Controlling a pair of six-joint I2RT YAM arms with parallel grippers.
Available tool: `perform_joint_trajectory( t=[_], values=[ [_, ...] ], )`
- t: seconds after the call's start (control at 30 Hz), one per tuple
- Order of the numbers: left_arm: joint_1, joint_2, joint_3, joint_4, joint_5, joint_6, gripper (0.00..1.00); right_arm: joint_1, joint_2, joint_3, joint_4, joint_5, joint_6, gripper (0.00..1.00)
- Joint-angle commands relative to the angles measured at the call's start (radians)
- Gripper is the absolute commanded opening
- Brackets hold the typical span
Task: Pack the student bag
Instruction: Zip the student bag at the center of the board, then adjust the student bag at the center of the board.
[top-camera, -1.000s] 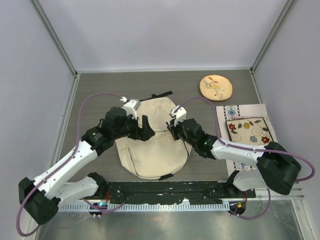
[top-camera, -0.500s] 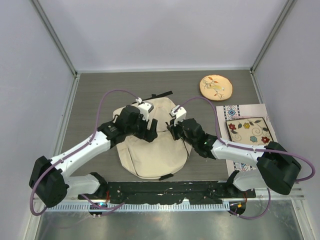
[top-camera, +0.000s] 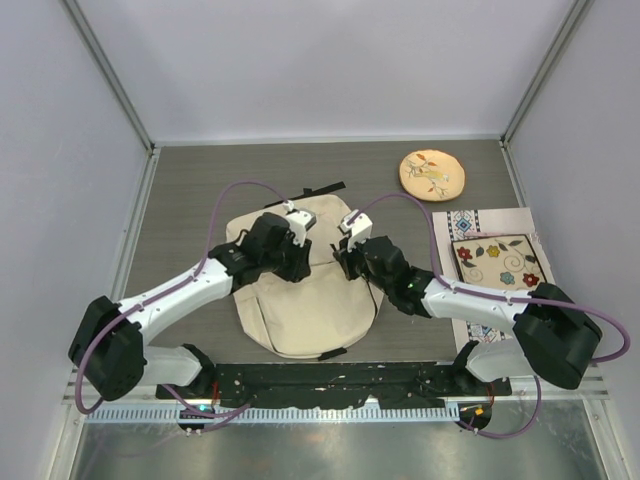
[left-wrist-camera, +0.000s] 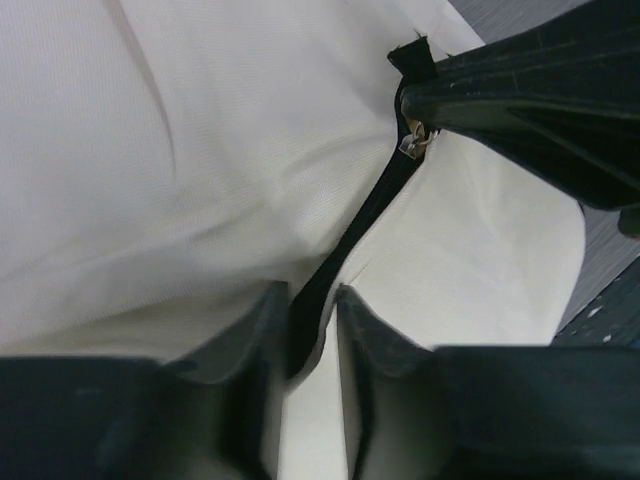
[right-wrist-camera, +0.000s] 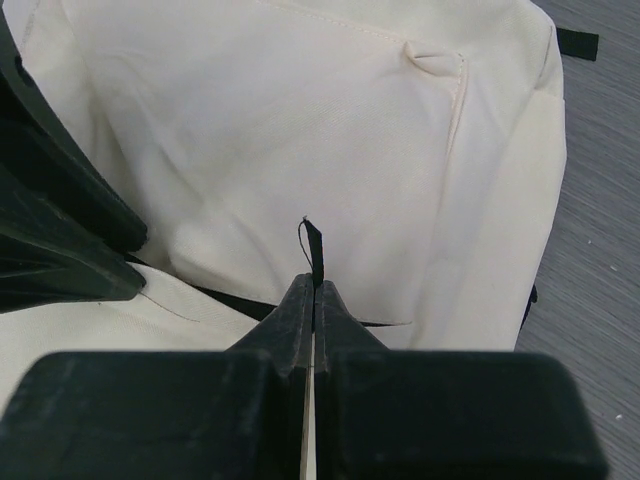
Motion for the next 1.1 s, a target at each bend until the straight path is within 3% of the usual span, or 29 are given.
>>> perform_joint_trajectory(
  t=[0.0, 0.03, 0.23, 0.47, 0.7, 0.73, 0.77, 0.8, 0.83, 0.87, 0.93, 1.0, 1.07],
  values=[
    [-0.008, -0.048, -0.037, 0.036, 0.011, -0.022, 0.09, -0.008, 0.014, 0.053, 0.032, 0.037, 0.005, 0.01],
    [-0.010, -0.061, -0.050, 0.030, 0.000, -0.023, 0.00, -0.008, 0.021, 0.055, 0.035, 0.044, 0.005, 0.01],
    [-0.008, -0.117, -0.114, -0.039, -0.134, -0.094, 0.00, -0.034, 0.090, 0.064, -0.004, 0.206, 0.051, 0.01],
    [-0.008, -0.181, -0.131, -0.113, -0.267, -0.163, 0.00, -0.132, 0.087, 0.003, 0.009, 0.280, 0.131, 0.01],
    [-0.008, -0.181, -0.131, -0.100, -0.261, -0.183, 0.00, -0.154, 0.030, -0.008, 0.019, 0.114, 0.131, 0.01],
    [-0.008, -0.181, -0.128, -0.104, -0.264, -0.191, 0.05, -0.154, 0.021, -0.005, -0.006, 0.096, 0.143, 0.01],
    [-0.008, -0.181, -0.125, -0.108, -0.272, -0.203, 0.17, -0.154, 0.016, 0.004, -0.029, 0.082, 0.154, 0.03],
    [-0.010, -0.189, -0.116, -0.113, -0.276, -0.227, 0.23, -0.154, 0.011, 0.015, -0.061, 0.040, 0.172, 0.10],
    [-0.008, -0.198, -0.114, -0.116, -0.278, -0.241, 0.43, -0.156, 0.004, 0.042, -0.145, 0.013, 0.174, 0.18],
    [-0.008, -0.210, -0.113, -0.117, -0.290, -0.253, 0.56, -0.154, -0.004, 0.046, -0.165, -0.010, 0.173, 0.36],
    [-0.010, -0.259, -0.110, -0.125, -0.313, -0.295, 0.70, -0.154, -0.028, 0.030, -0.176, -0.035, 0.197, 0.52],
    [-0.008, -0.301, -0.099, -0.154, -0.370, -0.330, 0.78, -0.156, -0.088, -0.012, -0.169, 0.010, 0.222, 0.78],
    [-0.010, -0.368, -0.087, -0.189, -0.440, -0.365, 0.88, -0.157, -0.149, -0.043, -0.185, 0.060, 0.255, 0.82]
  ],
)
